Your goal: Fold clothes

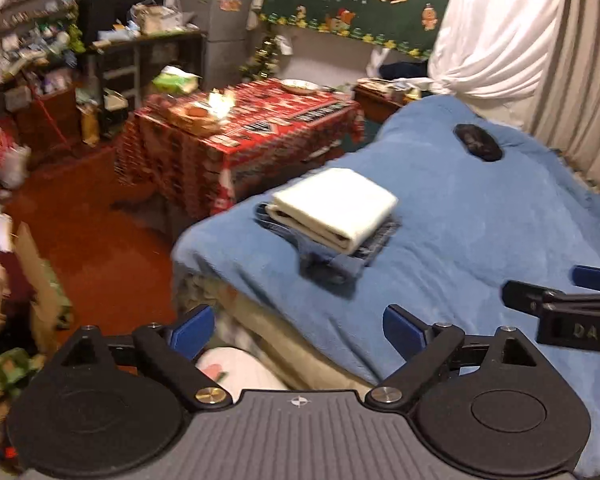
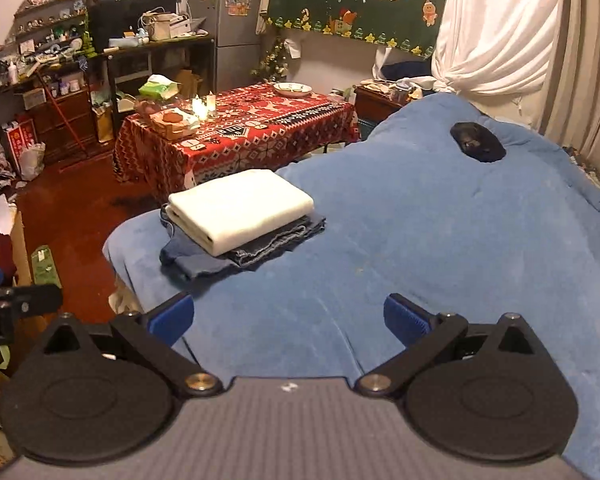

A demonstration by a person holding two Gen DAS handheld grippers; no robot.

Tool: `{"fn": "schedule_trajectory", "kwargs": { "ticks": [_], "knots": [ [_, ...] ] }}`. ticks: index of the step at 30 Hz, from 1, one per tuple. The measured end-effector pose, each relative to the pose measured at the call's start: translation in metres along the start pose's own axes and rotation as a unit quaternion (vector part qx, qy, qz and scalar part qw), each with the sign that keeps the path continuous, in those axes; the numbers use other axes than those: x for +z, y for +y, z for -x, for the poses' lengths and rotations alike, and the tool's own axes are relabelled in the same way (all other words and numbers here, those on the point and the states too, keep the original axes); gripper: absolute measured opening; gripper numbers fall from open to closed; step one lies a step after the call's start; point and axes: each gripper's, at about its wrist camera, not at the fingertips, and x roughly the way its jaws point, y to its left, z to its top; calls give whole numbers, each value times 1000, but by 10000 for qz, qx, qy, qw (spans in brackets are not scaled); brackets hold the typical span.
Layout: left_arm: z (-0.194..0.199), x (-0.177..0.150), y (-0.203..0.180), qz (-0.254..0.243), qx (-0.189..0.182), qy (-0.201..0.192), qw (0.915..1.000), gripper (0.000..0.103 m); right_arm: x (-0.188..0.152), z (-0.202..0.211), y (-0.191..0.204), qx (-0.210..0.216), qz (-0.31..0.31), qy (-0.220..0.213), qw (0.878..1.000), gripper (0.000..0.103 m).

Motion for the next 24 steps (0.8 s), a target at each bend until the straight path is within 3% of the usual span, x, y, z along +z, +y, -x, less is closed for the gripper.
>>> {"fn": "schedule_trajectory", "kwargs": {
  "ticks": [2, 6, 8, 14, 24],
  "knots": [
    [3, 2, -6, -193, 230, -36, 9995, 91, -1, 9, 7, -16, 77, -50, 10000, 102],
    [10, 5, -8, -283, 223, 94, 9993, 91, 0, 30, 15, 223, 107, -2, 9997, 102],
    [16, 4, -8, -284, 311, -25, 9991, 92, 6, 35, 19, 255, 70, 46, 9996, 102],
    [23, 4, -10, -233, 560, -76, 9981, 97, 6, 57, 18, 281, -545, 20, 9981, 102],
    [27, 0, -17, -395, 647, -53, 9971, 97, -4, 40, 14, -40, -547, 178, 9983, 102]
  ]
}}
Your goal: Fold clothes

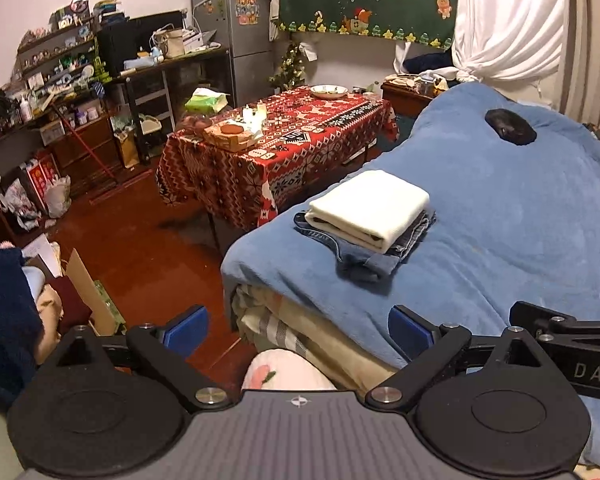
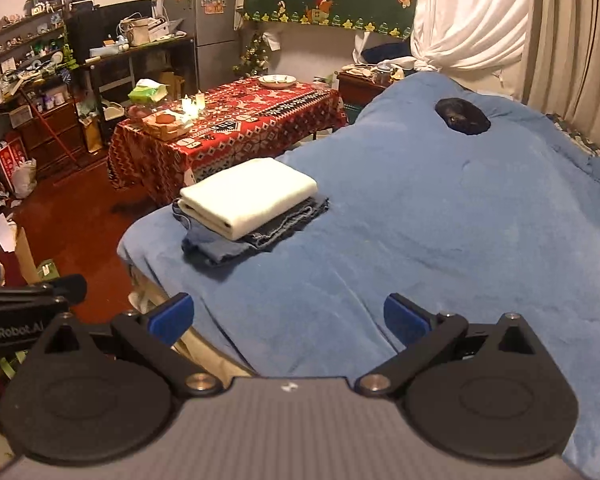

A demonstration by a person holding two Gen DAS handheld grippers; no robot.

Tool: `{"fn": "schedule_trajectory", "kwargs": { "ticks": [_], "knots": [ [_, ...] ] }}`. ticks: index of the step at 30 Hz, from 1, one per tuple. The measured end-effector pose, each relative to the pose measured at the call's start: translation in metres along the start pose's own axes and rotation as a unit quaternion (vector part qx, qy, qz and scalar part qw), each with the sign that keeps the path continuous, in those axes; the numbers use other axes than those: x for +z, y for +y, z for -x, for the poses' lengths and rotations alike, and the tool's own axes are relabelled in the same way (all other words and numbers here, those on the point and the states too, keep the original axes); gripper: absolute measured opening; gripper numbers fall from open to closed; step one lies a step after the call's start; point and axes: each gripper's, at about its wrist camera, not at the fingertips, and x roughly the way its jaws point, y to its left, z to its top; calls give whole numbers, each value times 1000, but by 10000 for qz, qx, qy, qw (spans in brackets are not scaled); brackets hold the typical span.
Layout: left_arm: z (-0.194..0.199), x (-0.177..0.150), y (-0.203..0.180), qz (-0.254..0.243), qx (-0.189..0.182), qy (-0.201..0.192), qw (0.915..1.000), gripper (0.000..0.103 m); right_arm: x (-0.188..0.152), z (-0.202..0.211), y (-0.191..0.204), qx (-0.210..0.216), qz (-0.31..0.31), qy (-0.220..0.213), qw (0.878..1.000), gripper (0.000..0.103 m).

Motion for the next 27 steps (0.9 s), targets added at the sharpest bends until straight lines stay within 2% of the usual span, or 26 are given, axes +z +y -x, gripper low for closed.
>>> {"fn": "schedule_trajectory", "kwargs": {
  "ticks": [27],
  "knots": [
    [0, -3, -9, -102, 56, 82, 9999, 97, 0, -32, 1, -125, -86, 3, 9999, 102]
  ]
}}
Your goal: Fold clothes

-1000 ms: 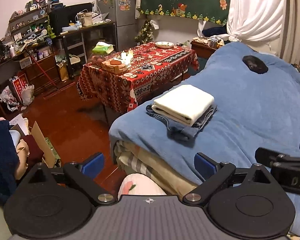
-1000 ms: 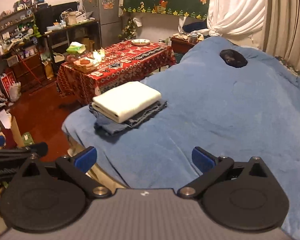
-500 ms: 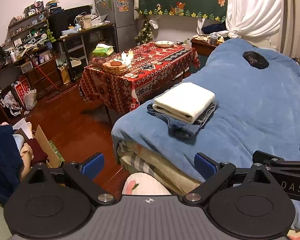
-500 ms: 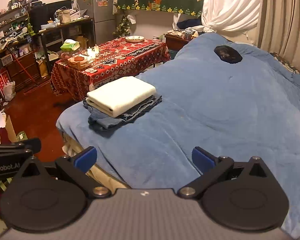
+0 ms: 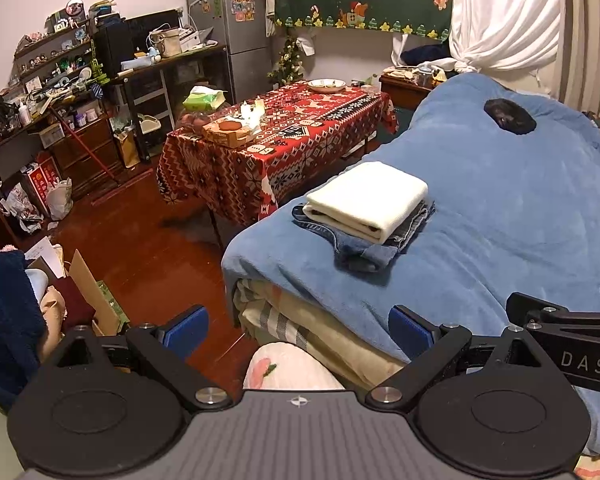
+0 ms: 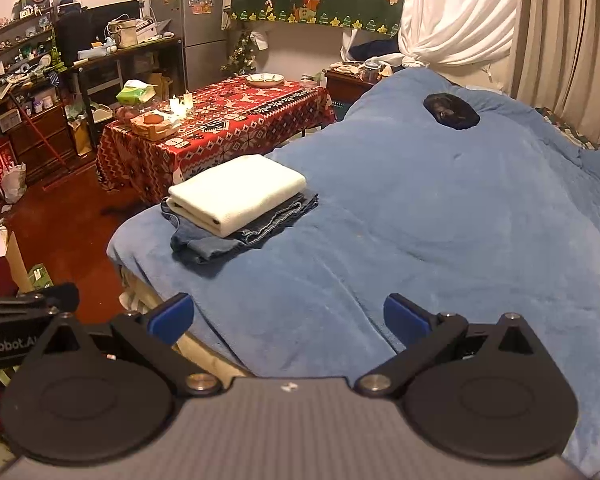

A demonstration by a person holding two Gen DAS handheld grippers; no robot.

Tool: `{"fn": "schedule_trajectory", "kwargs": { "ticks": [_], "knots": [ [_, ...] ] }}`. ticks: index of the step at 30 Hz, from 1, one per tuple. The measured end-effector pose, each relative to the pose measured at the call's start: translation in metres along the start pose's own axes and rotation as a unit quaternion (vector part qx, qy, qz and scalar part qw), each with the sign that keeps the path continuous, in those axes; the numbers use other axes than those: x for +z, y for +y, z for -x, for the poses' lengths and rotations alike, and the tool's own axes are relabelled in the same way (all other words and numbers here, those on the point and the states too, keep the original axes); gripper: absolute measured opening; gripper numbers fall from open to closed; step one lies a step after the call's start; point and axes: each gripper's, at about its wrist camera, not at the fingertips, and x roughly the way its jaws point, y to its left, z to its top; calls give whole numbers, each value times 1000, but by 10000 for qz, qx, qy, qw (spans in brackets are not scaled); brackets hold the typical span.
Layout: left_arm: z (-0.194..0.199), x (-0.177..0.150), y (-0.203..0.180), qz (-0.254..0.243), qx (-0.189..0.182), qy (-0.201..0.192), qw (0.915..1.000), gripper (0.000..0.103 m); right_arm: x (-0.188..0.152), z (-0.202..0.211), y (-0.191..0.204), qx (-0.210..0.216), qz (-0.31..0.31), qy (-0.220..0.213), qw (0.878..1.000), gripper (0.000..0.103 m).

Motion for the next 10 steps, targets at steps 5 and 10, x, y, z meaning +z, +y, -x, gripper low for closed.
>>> {"fn": "schedule_trajectory", "kwargs": {
  "ticks": [5, 10],
  "knots": [
    [1, -1, -1, 20, -18, 6, 10000, 97, 0, -3, 2, -15, 16, -12, 10000, 102],
    [2, -2, -2, 17, -14, -1, 10000, 97, 1, -7, 2, 2, 5, 4, 10000, 102]
  ]
}}
